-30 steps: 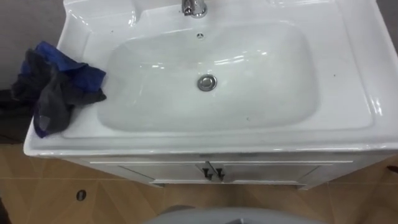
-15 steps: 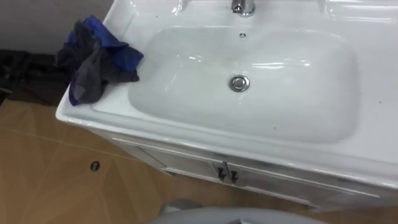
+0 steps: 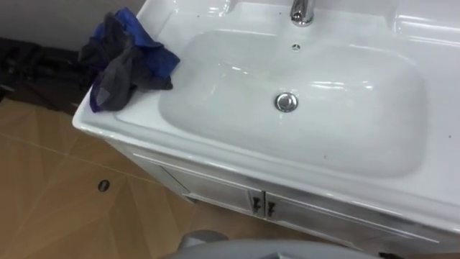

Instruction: Wipe basin

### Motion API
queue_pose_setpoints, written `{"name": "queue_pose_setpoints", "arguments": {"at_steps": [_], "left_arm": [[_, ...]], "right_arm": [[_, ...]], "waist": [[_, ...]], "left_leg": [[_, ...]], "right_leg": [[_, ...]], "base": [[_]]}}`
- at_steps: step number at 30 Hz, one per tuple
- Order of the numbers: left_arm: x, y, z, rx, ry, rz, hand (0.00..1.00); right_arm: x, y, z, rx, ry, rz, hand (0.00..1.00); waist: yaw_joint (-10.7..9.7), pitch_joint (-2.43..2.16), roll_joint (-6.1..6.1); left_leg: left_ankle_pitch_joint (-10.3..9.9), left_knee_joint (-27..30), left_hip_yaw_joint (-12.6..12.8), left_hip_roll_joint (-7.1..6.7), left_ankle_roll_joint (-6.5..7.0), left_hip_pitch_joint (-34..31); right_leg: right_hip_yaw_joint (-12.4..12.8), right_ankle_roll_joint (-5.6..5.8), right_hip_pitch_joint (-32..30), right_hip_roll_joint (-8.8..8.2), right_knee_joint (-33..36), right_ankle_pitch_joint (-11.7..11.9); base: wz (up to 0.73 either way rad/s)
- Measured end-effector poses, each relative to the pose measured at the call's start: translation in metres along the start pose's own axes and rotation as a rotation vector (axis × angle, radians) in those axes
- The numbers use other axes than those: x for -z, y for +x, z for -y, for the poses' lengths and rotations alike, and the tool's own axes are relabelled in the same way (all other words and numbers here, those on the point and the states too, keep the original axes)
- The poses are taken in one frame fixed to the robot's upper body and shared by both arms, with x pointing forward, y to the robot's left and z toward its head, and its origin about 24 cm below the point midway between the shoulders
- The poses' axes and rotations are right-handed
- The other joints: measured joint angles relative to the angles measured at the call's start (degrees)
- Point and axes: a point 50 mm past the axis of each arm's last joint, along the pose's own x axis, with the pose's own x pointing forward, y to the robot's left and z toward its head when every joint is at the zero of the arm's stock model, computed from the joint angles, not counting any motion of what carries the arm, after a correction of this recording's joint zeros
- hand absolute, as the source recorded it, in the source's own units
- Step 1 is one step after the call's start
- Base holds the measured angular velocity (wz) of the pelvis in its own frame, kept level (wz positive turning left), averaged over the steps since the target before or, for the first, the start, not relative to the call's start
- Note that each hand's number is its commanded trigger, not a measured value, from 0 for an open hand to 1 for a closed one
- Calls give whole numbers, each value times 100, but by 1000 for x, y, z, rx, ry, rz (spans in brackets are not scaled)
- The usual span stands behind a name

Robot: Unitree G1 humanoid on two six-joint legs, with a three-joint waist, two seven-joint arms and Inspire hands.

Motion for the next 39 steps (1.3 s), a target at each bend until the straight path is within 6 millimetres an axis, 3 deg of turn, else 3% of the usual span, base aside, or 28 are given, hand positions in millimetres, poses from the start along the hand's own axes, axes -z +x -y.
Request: {"name": "queue_pose_setpoints", "arguments": {"at_steps": [4,8,11,18,24,30,39], "left_arm": [[50,-4,-11,-10,139,-102,0],[81,-12,-19,30,236,-161,0],[94,-11,-27,53,289,-196,0],[116,-13,-36,150,413,-236,0],[130,-19,-37,324,739,-175,0],[138,-28,-26,473,994,-100,0],[139,-44,-2,604,1249,62,0]], "right_arm": [[2,0,-1,-6,3,-5,0],[9,0,-8,-40,-9,-39,0],[15,0,-13,-66,-7,-67,0],[22,-1,-14,-70,-47,-102,0],[18,0,-20,-75,-48,-106,0],[12,0,-30,-87,-27,-106,0],[18,-1,-33,-94,-55,-143,0]], "waist": [[-163,-13,-28],[-274,-18,-158],[-306,-9,-259],[-317,-1,-291],[-450,4,-383],[-679,77,-516],[-965,63,-541]], "left_leg": [[-2,-6,18,-22,3,64],[-12,-7,79,-29,19,150],[-43,-9,81,-28,50,212],[-215,0,115,-24,129,237],[-237,4,132,-60,161,236],[-250,87,235,-73,180,231],[-316,79,276,-67,232,180]], "right_leg": [[78,19,-11,-51,124,-36],[114,30,26,-73,176,-64],[123,40,99,-70,173,-69],[138,114,77,-88,274,-95],[137,167,138,-116,264,-61],[147,191,179,-144,244,-67],[166,244,143,-134,176,-36]], "base": [[-9],[-5],[0],[0],[0],[1],[-1]]}}
